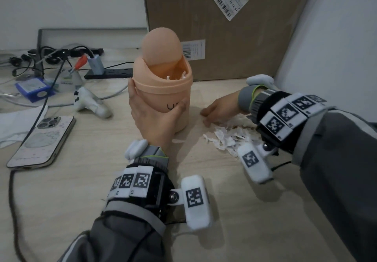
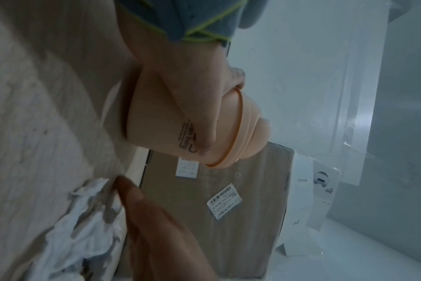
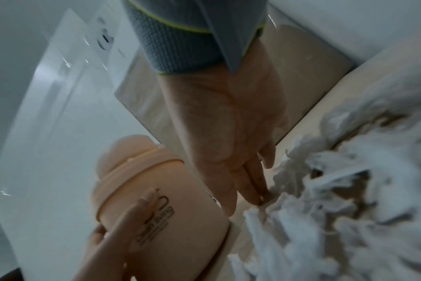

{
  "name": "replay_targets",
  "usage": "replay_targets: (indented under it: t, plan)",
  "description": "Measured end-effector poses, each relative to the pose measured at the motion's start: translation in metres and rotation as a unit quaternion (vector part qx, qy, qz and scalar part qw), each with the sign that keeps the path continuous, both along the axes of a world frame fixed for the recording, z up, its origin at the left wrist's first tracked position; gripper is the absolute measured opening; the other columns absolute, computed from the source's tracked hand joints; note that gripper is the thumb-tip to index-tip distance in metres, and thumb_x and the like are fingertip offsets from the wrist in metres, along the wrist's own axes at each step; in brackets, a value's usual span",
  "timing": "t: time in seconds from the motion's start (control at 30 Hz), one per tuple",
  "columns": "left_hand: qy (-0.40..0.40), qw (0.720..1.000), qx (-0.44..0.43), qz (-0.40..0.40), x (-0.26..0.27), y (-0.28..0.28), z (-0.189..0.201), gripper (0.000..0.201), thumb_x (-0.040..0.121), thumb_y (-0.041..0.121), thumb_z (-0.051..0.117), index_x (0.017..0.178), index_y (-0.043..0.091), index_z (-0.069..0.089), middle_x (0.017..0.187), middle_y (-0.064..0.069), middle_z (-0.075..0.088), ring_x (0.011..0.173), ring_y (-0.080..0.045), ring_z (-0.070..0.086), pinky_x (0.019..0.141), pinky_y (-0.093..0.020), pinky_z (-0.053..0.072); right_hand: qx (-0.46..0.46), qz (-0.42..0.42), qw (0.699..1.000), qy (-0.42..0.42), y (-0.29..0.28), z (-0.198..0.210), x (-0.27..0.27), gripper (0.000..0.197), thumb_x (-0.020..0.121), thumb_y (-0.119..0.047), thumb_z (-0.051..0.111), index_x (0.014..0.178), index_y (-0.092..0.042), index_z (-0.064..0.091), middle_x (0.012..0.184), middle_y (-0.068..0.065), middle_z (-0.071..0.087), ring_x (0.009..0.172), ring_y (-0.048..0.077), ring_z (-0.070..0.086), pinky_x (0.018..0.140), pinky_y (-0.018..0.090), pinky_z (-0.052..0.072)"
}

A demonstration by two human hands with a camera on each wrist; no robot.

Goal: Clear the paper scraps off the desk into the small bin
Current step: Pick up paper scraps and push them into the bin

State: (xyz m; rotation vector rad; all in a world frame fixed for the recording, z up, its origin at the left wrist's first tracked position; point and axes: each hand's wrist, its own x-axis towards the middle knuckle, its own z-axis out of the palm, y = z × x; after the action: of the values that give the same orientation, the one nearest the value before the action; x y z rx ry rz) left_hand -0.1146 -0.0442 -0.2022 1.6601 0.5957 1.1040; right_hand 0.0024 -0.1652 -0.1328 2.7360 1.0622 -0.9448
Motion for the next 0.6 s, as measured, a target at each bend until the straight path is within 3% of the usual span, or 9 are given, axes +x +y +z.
replay_targets:
  t: [0.1,0.17,0.27,0.37,0.5,0.6]
  plan:
    - [-0.003,1.0,0.0,-0.007,0.0,0.001,0.001,0.136,0.047,0.059,0.078,0.162,0.022,0.016,0.164,-0.002,0.031,0.15,-0.025,0.033,0.124,-0.047,0.03,0.042,-0.003,0.999,-0.006,-0.025,0.002,-0.004,0.046,0.092,-0.047,0.047,0.135,-0.028,0.05,0.143,-0.006,0.046,0.131,0.019,0.042,0.114,0.038,0.027]
    - [0.0,1.0,-0.003,-0.012,0.0,0.0,0.001,0.136,0.045,0.06,0.077,0.162,0.024,0.016,0.164,-0.002,0.032,0.15,-0.026,0.034,0.123,-0.05,0.031,0.128,-0.022,0.991,-0.016,-0.045,0.005,-0.009,0.038,0.093,-0.041,0.049,0.127,-0.027,0.058,0.135,-0.006,0.054,0.123,0.016,0.048,0.11,0.032,0.032]
    - [0.002,1.0,-0.002,-0.027,0.0,-0.002,0.001,0.137,0.045,0.062,0.077,0.162,0.026,0.014,0.164,-0.001,0.031,0.15,-0.026,0.035,0.123,-0.052,0.032,0.305,-0.091,0.947,-0.035,-0.073,0.002,-0.011,0.027,0.091,-0.028,0.058,0.116,-0.02,0.066,0.121,-0.004,0.064,0.113,0.012,0.055,0.099,0.024,0.038]
    - [0.002,0.999,0.002,-0.043,0.002,-0.002,-0.002,0.135,0.048,0.058,0.081,0.161,0.029,0.012,0.164,0.0,0.032,0.149,-0.024,0.036,0.122,-0.053,0.033,0.422,-0.178,0.889,-0.019,-0.091,-0.01,-0.01,0.018,0.087,-0.016,0.064,0.104,-0.016,0.069,0.106,0.0,0.069,0.102,0.012,0.062,0.092,0.022,0.043]
    - [0.005,0.999,0.004,-0.054,0.006,0.0,-0.006,0.133,0.051,0.057,0.087,0.158,0.036,0.01,0.164,0.003,0.033,0.15,-0.021,0.037,0.121,-0.053,0.036,0.469,-0.23,0.852,-0.026,-0.101,-0.023,-0.007,0.016,0.083,-0.012,0.068,0.099,-0.014,0.07,0.097,0.004,0.069,0.09,0.013,0.061,0.081,0.02,0.046]
    - [0.001,0.998,0.008,-0.064,0.008,0.004,-0.009,0.129,0.053,0.055,0.09,0.155,0.042,0.01,0.162,0.004,0.034,0.148,-0.021,0.04,0.119,-0.053,0.04,0.442,-0.223,0.868,-0.039,-0.102,-0.027,-0.006,0.023,0.082,-0.015,0.07,0.105,-0.015,0.069,0.103,0.003,0.066,0.087,0.012,0.059,0.072,0.017,0.045]
